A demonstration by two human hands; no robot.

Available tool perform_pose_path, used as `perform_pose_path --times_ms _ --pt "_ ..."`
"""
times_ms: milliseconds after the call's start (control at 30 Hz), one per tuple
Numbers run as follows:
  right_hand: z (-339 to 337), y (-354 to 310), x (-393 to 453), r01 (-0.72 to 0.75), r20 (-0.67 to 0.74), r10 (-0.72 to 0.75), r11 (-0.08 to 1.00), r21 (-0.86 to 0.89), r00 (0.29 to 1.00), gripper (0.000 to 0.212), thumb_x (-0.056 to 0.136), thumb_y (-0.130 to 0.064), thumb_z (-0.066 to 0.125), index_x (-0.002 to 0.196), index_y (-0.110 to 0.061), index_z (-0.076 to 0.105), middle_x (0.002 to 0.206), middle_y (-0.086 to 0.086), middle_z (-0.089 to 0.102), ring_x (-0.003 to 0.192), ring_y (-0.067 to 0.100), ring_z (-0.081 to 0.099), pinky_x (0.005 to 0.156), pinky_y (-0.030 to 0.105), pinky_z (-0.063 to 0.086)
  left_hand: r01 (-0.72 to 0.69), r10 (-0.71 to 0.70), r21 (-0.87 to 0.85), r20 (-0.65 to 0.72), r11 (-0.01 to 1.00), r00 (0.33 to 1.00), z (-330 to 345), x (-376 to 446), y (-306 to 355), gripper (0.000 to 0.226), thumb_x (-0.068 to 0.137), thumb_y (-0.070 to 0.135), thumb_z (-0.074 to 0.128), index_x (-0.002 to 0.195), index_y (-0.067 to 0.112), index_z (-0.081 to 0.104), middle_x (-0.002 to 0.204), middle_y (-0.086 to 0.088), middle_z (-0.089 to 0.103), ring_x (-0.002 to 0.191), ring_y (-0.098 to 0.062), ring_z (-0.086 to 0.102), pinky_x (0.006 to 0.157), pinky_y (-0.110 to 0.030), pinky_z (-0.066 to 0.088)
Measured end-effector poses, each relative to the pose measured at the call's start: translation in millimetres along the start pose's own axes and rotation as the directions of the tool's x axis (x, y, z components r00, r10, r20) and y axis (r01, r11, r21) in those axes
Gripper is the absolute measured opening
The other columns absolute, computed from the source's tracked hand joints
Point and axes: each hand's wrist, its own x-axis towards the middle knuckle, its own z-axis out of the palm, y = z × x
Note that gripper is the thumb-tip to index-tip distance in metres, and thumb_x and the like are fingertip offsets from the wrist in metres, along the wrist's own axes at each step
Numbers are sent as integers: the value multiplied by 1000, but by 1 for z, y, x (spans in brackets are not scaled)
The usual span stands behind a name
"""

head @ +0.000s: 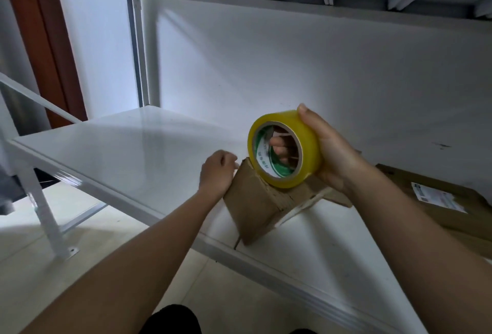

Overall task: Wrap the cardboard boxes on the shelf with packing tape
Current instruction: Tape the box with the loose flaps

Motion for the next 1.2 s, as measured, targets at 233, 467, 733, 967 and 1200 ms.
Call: perform_pose_path --times_ms 233,467,733,967,1200 --pt "26 6 37 22 -279 -49 995 -100 959 53 89 -58 50 91 -9 69 74 8 71 62 18 65 76 36 55 -149 193 -217 197 965 961 -7 -40 13 27 89 51 47 107 31 46 103 11 54 97 -4 52 80 -20 44" --pt "25 11 51 34 -280 -49 998 -59 959 49 89 -58 51 81 -13 68 65 4 69 55 16 64 67 32 54 -222 158 112 412 968 897 -17 -32 6 126 46 84 65 141 46 -8 152 11 18 139 -22 28 112 -50 32" --pt "29 31 55 -6 -76 8 1000 22 997 60 91 -65 36 76 -13 63 61 5 64 57 18 62 62 29 53 -154 110 104 345 983 932 -12 -35 -7 114 46 79 69 134 49 3 140 8 32 125 -20 42 101 -46 46" --pt "27 31 47 33 -32 -35 996 -78 999 50 90 -59 41 85 -13 60 62 3 66 56 15 65 57 25 55 -144 101 112 327 983 940 -10 -33 -10 111 45 79 70 132 48 7 136 7 34 123 -22 42 101 -46 45" --pt "34 24 43 -3 -95 -13 987 -163 995 47 91 -58 43 87 -14 59 59 3 66 53 14 65 53 24 54 -173 117 148 326 974 938 -15 -36 -6 103 46 80 66 126 50 8 131 6 38 113 -20 48 94 -41 50"
